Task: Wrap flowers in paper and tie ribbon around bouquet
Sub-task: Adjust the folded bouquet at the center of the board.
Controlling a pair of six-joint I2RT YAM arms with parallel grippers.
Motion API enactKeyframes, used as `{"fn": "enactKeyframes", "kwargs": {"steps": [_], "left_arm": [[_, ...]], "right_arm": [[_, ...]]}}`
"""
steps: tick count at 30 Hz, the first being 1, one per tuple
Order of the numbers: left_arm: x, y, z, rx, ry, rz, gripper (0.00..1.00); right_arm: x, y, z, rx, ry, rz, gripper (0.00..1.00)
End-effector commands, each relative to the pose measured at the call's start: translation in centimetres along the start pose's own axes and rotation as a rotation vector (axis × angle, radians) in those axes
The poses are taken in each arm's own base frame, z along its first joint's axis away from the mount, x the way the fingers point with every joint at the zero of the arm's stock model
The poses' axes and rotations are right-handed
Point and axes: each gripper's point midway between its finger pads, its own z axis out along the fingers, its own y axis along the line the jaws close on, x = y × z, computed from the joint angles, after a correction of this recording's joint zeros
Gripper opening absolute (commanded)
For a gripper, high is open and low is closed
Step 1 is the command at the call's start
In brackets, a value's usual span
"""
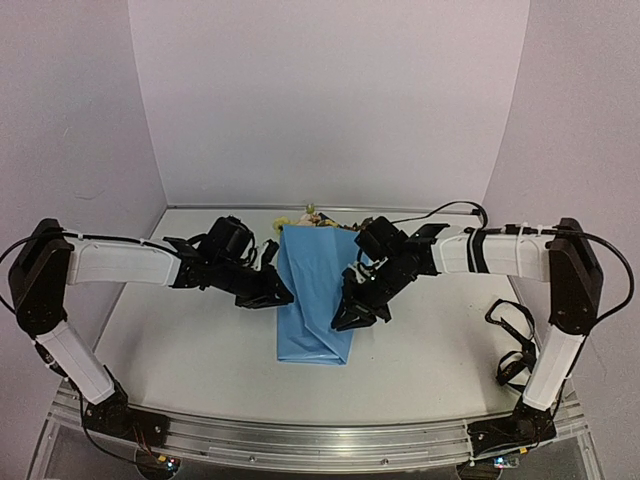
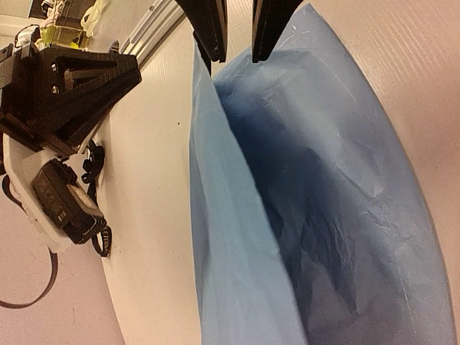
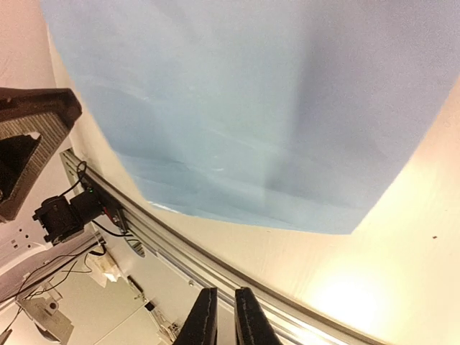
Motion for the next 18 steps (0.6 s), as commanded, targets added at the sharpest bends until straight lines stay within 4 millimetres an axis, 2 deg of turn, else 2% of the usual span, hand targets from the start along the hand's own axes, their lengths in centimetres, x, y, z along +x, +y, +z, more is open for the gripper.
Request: {"fn": "enactKeyframes", "kwargs": {"steps": [1, 5, 7, 11, 13, 16, 18], "left_arm": [[-0.4, -2.3, -0.2, 0.090, -0.001, 0.060, 0.15], [-0.8, -2.4, -1.8, 0.063, -0.047, 0.068, 0.16], [-0.6, -2.6, -2.4, 0.067, -0.054, 0.070, 0.16], [0.3, -4.1, -3.2, 0.117, -0.034, 0.108, 0.16], [1.1, -4.7, -2.7, 0.135, -0.004, 0.141, 0.16], [2.1, -4.1, -1.0, 0.141, 0.049, 0.142, 0.15], [2.7, -3.3, 0.5, 0.143, 0.084, 0.126, 0.14]], "right_arm": [[0.2, -2.1, -1.2, 0.092, -0.019, -0.018, 0.10], [-0.6, -1.1, 0.6, 0.104, -0.003, -0.012, 0.09], [-0.8, -0.4, 2.2, 0.108, 0.016, -0.009, 0.09], [-1.1, 0.8, 5.1, 0.103, 0.034, 0.004, 0.09], [-1.6, 0.7, 6.4, 0.091, 0.032, 0.031, 0.08], [-2.0, 0.2, 7.7, 0.084, 0.030, 0.047, 0.08], [-2.2, 0.1, 7.8, 0.076, 0.018, 0.046, 0.08]]}}
